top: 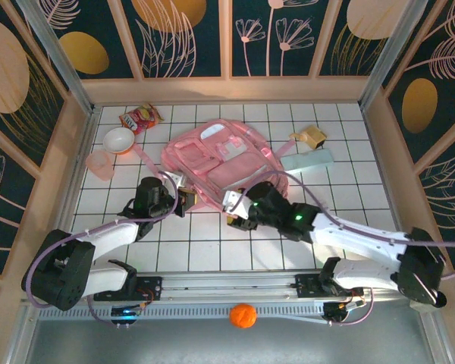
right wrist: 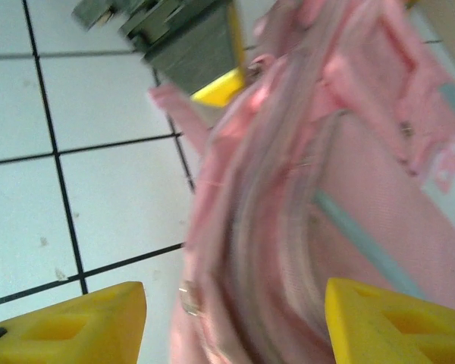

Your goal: Pack the student bag

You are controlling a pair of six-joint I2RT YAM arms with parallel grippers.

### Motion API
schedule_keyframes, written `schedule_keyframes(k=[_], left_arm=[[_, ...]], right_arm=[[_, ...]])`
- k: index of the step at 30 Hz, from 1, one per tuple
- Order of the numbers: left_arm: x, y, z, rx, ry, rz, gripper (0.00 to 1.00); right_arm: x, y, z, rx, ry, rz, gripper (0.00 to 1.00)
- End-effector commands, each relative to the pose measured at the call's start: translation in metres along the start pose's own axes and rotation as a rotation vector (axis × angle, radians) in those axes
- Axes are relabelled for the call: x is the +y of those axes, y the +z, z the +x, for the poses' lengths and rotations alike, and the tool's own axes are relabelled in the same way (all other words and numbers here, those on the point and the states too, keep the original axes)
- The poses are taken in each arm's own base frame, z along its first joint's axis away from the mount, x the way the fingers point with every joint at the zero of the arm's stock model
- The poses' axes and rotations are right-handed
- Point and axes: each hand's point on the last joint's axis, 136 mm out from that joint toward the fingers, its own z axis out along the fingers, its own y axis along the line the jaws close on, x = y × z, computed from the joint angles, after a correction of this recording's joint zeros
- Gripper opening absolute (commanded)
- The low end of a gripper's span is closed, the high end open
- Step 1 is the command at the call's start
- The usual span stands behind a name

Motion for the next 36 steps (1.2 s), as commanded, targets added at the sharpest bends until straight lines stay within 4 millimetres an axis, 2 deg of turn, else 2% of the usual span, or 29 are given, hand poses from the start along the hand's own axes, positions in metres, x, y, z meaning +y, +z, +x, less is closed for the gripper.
schedule_keyframes(k=[1, 4, 6, 7, 10, 12, 15, 19, 23, 31, 34, 36], left_arm=[[-0.017, -0.002, -0.037, -0.097, 0.037, 0.061, 0.0], [-0.013, -0.001, -0.034, -0.081, 0.042, 0.043, 0.0], [-0.014, 0.0, -0.03, -0.069, 0.057, 0.051, 0.0], [-0.014, 0.0, -0.028, -0.063, 0.063, 0.055, 0.0], [-0.015, 0.002, -0.019, -0.037, 0.084, 0.068, 0.0], [-0.02, 0.001, -0.016, -0.023, 0.103, 0.097, 0.0], [-0.035, -0.001, -0.015, -0.017, 0.127, 0.185, 0.0], [-0.048, -0.002, -0.014, -0.005, 0.142, 0.259, 0.0], [-0.065, -0.002, -0.016, -0.003, 0.164, 0.336, 0.0], [-0.116, 0.013, -0.023, 0.019, 0.22, 0.498, 0.0], [-0.136, 0.01, -0.032, -0.022, 0.217, 0.562, 0.0], [-0.14, 0.008, -0.035, -0.043, 0.208, 0.575, 0.0]], right_arm=[[-0.002, 0.013, 0.0, 0.037, -0.024, 0.053, 0.65], [-0.004, 0.02, 0.021, 0.109, -0.04, 0.082, 0.65], [-0.017, 0.021, 0.032, 0.132, -0.029, 0.151, 0.6], [-0.023, 0.022, 0.032, 0.125, -0.01, 0.169, 0.54], [-0.039, 0.018, 0.016, 0.03, 0.071, 0.176, 0.27], [-0.052, 0.013, 0.001, -0.049, 0.137, 0.17, 0.01], [-0.075, 0.007, -0.015, -0.139, 0.234, 0.198, 0.0], [-0.099, 0.006, -0.019, -0.165, 0.316, 0.282, 0.0], [-0.102, 0.017, -0.022, -0.181, 0.369, 0.287, 0.0], [-0.11, 0.042, -0.037, -0.224, 0.433, 0.298, 0.0], [-0.11, 0.05, -0.035, -0.23, 0.429, 0.293, 0.0], [-0.109, 0.054, -0.034, -0.238, 0.425, 0.27, 0.0]])
